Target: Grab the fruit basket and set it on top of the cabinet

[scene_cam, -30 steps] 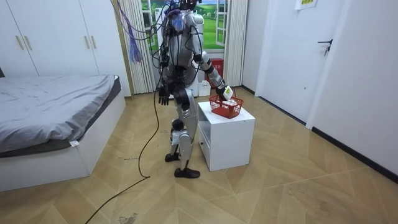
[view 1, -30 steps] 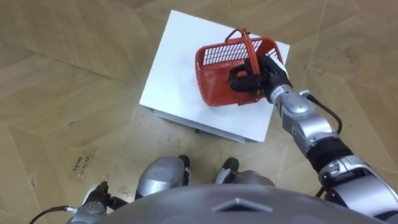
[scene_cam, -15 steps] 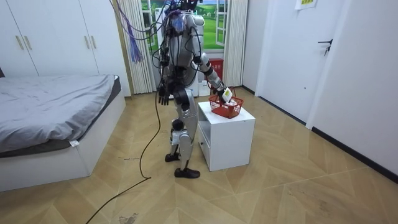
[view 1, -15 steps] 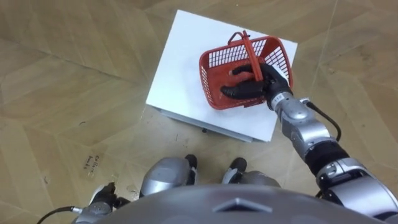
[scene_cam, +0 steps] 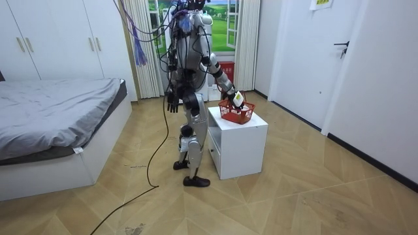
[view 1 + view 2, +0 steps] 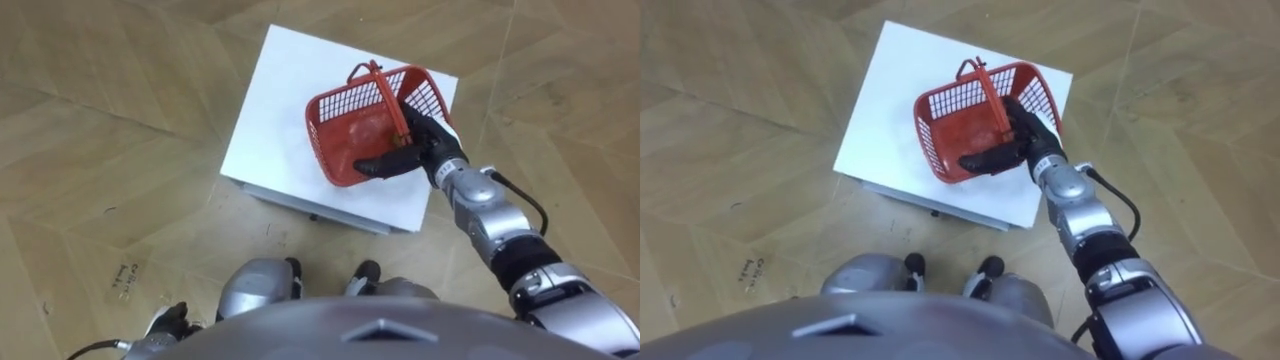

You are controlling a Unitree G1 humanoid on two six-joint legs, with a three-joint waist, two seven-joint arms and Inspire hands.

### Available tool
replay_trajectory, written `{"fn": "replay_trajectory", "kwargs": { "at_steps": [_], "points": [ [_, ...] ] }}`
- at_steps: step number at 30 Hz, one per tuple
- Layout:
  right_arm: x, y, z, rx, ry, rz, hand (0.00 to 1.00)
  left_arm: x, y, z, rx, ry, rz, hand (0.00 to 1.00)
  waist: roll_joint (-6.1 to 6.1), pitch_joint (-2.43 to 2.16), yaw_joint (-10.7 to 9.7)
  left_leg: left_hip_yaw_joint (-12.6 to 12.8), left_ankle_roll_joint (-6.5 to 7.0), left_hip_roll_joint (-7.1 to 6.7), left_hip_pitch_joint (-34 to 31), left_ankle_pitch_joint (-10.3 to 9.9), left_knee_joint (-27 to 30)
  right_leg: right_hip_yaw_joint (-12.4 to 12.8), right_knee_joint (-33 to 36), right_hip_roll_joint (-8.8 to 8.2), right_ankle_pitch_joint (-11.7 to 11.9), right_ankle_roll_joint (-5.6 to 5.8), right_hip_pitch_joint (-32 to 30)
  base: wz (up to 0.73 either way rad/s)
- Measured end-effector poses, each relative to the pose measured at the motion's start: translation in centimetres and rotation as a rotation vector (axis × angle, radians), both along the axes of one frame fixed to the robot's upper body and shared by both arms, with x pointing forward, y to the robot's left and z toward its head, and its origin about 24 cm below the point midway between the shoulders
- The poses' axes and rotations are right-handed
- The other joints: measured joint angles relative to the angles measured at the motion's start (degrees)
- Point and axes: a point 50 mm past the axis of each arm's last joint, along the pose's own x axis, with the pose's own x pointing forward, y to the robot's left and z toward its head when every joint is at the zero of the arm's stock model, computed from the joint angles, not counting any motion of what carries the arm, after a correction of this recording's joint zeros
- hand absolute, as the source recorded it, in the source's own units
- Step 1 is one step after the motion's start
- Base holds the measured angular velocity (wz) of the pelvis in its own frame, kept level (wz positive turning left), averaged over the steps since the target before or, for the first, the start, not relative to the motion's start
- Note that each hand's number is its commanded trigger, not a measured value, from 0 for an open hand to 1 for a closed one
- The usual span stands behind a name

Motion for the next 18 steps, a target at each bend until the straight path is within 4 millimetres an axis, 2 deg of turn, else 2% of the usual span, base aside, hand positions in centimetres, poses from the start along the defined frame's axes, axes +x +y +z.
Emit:
{"fn": "replay_trajectory", "kwargs": {
  "at_steps": [3,8,14,18],
  "points": [
    [0.1,0.2,0.4,-0.003,-0.026,0.013,0.00,0.0,0.0,0.0,0.001,-0.001,0.000,0.00,-0.03,-0.02,-1.1,0.2,0.00,0.00,0.6,0.0,-0.1,0.1,-0.1,0.02,0.0,0.00,0.4,-0.05],
    [-0.9,0.2,0.5,-0.001,-0.039,0.026,0.00,0.0,0.1,0.0,0.008,-0.003,0.005,0.00,-0.45,-0.40,-1.4,0.7,0.01,0.12,2.1,0.0,-0.8,2.0,-0.9,0.52,0.0,0.00,1.3,-0.10],
    [-1.5,-0.3,1.3,-0.025,-0.084,0.053,0.00,0.1,0.3,0.1,0.013,-0.011,0.031,0.00,-0.56,-0.47,-2.3,1.9,0.01,0.27,3.6,0.0,-1.4,3.9,-0.9,0.80,0.0,0.01,2.1,-0.10],
    [-1.8,-0.4,1.3,-0.027,-0.081,0.069,0.00,0.1,0.3,0.1,0.015,-0.016,0.040,0.00,-0.87,-0.70,-3.0,2.7,0.00,0.35,6.1,0.0,-2.6,4.8,-1.0,0.98,-0.2,0.32,3.8,-0.08]
  ]
}}
